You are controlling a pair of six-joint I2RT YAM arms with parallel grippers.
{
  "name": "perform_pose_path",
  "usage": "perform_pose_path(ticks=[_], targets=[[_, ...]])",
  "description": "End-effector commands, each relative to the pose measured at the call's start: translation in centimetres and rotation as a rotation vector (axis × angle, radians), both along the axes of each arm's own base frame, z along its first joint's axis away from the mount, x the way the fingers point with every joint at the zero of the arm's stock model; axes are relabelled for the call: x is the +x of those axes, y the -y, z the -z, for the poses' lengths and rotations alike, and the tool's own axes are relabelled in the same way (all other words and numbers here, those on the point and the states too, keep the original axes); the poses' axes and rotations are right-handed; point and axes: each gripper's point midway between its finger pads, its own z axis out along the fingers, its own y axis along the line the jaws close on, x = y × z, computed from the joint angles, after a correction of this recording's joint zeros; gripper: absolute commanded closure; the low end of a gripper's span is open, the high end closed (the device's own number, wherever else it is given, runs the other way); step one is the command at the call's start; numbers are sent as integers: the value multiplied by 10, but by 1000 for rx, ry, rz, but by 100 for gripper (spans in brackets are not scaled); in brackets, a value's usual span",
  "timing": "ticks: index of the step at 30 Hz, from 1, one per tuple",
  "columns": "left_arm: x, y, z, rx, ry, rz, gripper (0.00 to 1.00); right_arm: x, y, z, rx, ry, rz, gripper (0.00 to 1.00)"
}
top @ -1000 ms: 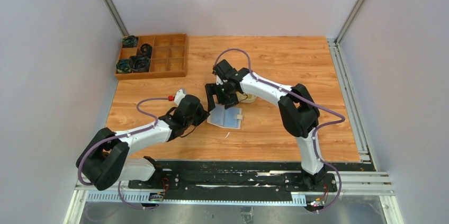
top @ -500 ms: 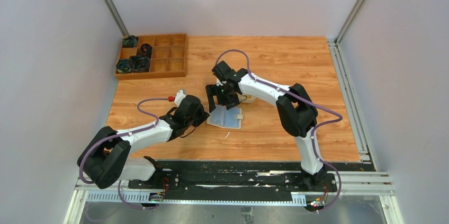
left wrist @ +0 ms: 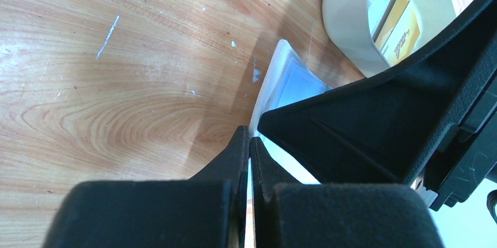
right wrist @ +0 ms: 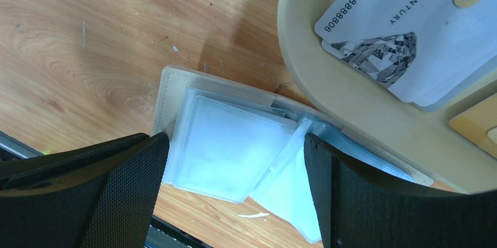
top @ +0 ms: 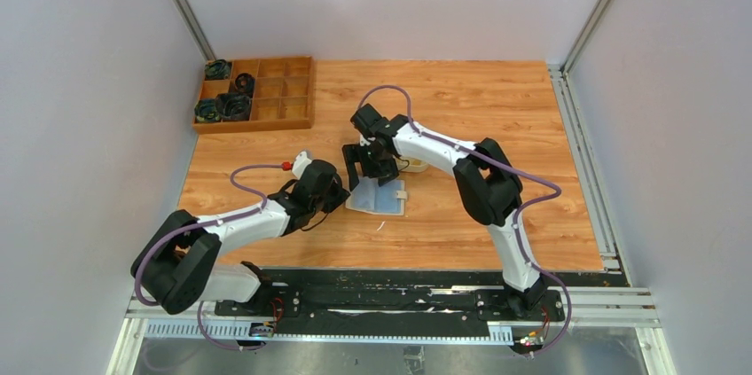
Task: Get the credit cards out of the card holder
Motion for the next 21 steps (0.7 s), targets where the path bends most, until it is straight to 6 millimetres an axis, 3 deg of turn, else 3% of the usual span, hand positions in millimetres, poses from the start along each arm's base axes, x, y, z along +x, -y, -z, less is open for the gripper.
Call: perform_pose_path(ticks=[1,14,21], targets=[[3,-5,4,16,4,-18,100,-10,9,21,-121,-3,-36,11],[2,-7,8,22,-2,-23,100,-9,31,11,-379,130,-128,11],[0,-8,9,23,-5,-27,100,-9,53,13,-480,153,-144,9]])
